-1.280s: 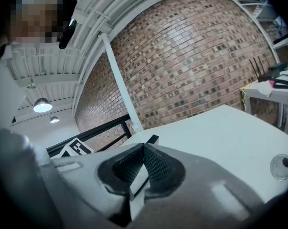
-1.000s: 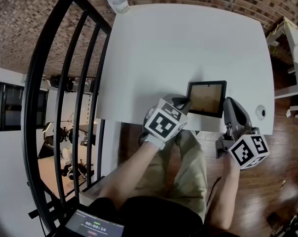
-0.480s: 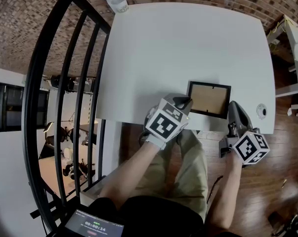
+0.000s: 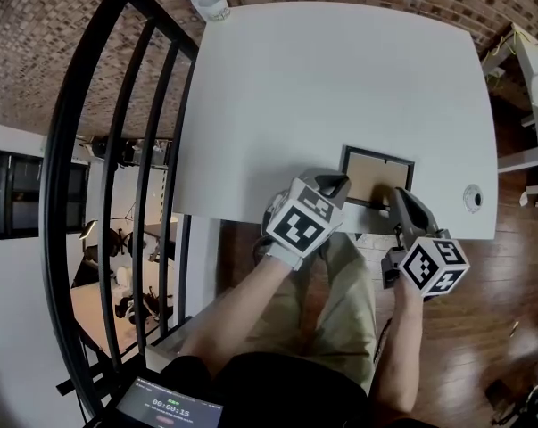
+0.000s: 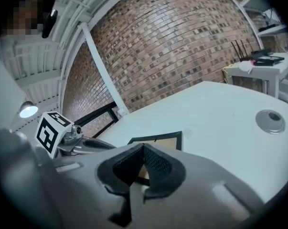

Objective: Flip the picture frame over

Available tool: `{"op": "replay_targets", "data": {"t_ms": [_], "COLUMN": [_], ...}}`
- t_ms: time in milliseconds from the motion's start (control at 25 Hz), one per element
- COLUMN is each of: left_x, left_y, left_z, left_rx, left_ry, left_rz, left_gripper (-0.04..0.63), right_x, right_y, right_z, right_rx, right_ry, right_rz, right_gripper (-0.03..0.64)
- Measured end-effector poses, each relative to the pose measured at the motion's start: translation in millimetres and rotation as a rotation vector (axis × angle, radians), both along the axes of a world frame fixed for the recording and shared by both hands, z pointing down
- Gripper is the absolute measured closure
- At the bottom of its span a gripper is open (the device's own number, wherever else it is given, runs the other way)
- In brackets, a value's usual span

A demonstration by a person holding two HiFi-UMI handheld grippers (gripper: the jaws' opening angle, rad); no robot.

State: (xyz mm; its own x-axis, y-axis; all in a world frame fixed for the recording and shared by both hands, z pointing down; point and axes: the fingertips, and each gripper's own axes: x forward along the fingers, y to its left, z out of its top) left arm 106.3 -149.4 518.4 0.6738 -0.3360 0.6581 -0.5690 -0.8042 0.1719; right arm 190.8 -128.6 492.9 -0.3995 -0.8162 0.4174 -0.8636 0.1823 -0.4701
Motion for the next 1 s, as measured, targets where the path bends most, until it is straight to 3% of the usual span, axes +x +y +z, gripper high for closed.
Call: {"op": "replay_targets", "data": {"t_ms": [320,560,680,1000], "left_x": [-4,-1,2,1], "left_y": [1,3,10,41], "left_z": [4,-4,-18,-88], "left_rx": [-0.008,0.032,0.063,0.167], "left_ry": [-0.01,0.006,0.055,0.27], "left_rz": [-0.018,-0.012,-0.02,-0.027], "left_gripper": [0.581,0.581,0.581,0.581], "right_x": [7,14,16,9], "right_y": [3,5,9,40], "right_z": [4,0,-7,-45], "right_rx": [-0.008,0.003,0.017,0.085], "right_ry": [0.028,0.049,0.076,0.156], "right_rz": [0.02,0.031,0.033,0.014], "right_gripper": [0.624,0.624,0.624,0.624]}}
